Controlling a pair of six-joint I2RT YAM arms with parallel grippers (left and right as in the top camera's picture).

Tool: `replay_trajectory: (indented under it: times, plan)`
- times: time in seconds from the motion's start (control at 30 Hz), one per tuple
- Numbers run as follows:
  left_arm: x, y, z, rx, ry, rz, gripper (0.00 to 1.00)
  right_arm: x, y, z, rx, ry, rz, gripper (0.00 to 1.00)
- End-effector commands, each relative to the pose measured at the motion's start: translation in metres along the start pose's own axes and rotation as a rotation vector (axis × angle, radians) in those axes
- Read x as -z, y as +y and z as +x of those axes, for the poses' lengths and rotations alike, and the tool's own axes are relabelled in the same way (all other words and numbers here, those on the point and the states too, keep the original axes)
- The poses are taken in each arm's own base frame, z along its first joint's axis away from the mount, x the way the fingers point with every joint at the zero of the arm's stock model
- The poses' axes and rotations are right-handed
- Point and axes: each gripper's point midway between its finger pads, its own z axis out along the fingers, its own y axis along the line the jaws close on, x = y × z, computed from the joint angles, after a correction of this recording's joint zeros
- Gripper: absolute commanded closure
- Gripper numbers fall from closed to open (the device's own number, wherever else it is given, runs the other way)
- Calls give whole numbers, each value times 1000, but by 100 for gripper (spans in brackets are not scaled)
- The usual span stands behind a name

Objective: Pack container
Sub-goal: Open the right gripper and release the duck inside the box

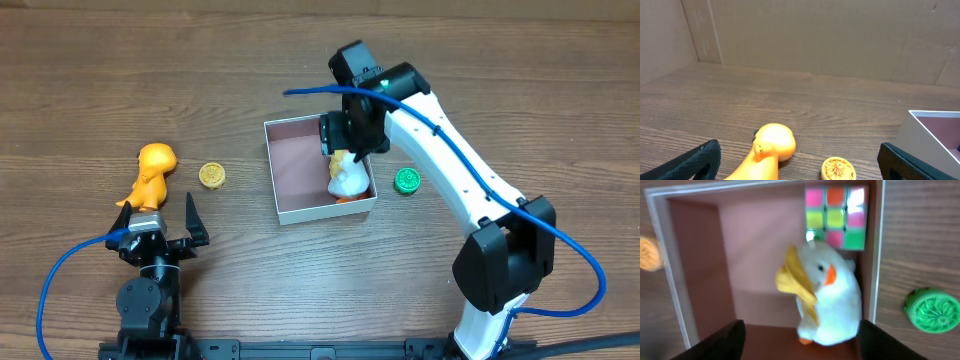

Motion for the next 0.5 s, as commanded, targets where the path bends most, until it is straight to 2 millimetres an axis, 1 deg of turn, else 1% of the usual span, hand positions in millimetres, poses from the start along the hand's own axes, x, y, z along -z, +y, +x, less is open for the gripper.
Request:
replay_trajectory:
  times: [0.0,0.07,0.13,0.2,0.33,0.47]
  plan:
    - [0,1,1,-25,0,-2,0,2,3,-10,11,-34,-8,64]
    - [0,1,1,-25,0,-2,0,2,5,-16,14,-57,-18,79]
    - [0,1,1,-25,0,-2,0,1,8,-21,16,-77,-26,89]
    - [0,1,1,-25,0,-2,0,0,11,-24,18,-84,-45,96]
    - [0,1,1,-25,0,-2,0,-10,18,-23,20,-59,-81,96]
    - [0,1,1,-25,0,-2,0,-29,23,-16,35,-13,-73,96]
